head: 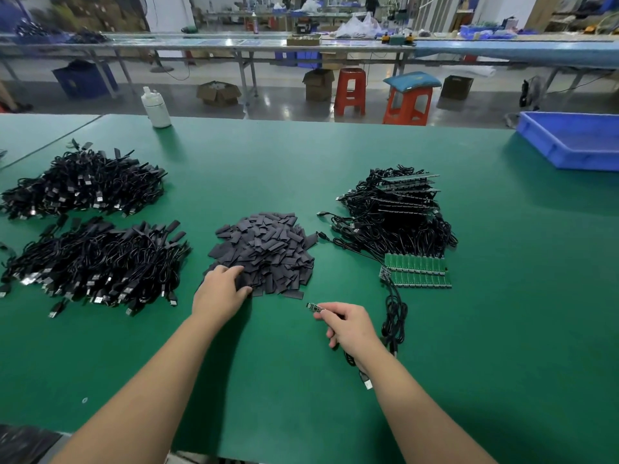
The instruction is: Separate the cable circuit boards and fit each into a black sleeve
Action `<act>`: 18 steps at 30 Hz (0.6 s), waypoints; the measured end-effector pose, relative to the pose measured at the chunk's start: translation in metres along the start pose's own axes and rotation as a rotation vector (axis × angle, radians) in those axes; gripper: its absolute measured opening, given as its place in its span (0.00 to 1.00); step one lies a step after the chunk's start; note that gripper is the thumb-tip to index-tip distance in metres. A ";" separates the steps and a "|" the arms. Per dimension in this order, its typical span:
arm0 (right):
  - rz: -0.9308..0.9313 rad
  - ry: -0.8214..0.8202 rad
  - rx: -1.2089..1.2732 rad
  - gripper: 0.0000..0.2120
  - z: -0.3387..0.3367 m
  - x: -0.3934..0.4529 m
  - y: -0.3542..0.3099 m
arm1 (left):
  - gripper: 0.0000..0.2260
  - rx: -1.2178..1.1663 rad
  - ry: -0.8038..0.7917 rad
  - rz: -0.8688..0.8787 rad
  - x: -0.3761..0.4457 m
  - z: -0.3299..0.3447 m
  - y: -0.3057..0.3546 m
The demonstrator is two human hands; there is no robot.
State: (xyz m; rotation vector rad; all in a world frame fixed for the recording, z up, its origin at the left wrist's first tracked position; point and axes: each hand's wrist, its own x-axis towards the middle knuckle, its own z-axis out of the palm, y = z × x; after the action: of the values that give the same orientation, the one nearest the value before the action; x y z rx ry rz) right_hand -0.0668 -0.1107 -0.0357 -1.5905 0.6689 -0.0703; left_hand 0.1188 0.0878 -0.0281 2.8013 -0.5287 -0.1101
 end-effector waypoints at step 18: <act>0.001 -0.044 0.044 0.11 -0.004 0.003 0.006 | 0.12 -0.047 0.232 0.057 -0.003 -0.003 0.007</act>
State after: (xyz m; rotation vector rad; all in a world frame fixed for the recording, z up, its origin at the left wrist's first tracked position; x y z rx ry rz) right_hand -0.0682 -0.1161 -0.0417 -1.5454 0.6305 -0.0485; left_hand 0.1141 0.0839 -0.0230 2.7022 -0.5404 0.2096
